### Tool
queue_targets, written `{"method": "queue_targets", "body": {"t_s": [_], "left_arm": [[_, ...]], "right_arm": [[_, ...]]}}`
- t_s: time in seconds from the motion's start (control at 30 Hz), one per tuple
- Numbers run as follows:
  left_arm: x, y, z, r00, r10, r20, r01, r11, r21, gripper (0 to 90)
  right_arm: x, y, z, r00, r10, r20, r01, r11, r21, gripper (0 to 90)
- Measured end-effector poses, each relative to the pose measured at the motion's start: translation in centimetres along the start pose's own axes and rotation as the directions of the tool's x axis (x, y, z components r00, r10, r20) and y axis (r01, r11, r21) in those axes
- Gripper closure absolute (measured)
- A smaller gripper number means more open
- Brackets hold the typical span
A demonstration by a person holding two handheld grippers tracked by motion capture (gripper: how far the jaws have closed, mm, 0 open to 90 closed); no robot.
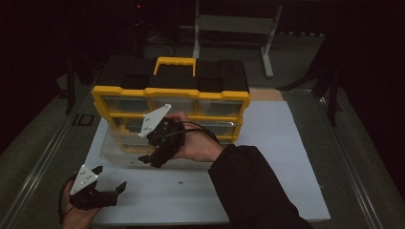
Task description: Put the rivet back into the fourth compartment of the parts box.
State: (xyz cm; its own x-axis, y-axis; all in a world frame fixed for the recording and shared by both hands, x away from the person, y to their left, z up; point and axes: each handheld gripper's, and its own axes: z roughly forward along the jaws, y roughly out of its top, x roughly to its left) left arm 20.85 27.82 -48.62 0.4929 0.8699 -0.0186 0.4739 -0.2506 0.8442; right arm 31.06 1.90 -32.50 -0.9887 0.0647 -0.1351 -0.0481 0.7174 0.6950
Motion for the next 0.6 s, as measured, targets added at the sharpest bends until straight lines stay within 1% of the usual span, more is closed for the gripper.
{"method": "queue_targets", "body": {"t_s": [0.1, 0.33, 0.4, 0.6], "left_arm": [[0.0, 0.0, 0.0, 1.0000, -0.001, 0.000, 0.001, 1.0000, 0.000, 0.0], [0.0, 0.0, 0.0, 1.0000, -0.002, 0.000, 0.002, 1.0000, 0.000, 0.0], [0.0, 0.0, 0.0, 1.0000, -0.001, 0.000, 0.001, 1.0000, 0.001, 0.0], [0.0, 0.0, 0.0, 1.0000, -0.001, -0.001, 0.001, 1.0000, 0.000, 0.0]], "right_arm": [[0.1, -1.0, 0.1, 1.0000, 0.000, 0.004, 0.000, 1.000, 0.026, 20.8], [0.3, -3.6, 0.7, 0.9997, 0.024, 0.010, -0.024, 0.996, 0.090, 22.2], [0.4, -4.3, 0.9, 0.9996, 0.027, 0.010, -0.028, 0.995, 0.100, 22.5], [0.6, -6.4, 1.9, 0.9990, 0.044, 0.006, -0.045, 0.985, 0.168, 22.7]]}}
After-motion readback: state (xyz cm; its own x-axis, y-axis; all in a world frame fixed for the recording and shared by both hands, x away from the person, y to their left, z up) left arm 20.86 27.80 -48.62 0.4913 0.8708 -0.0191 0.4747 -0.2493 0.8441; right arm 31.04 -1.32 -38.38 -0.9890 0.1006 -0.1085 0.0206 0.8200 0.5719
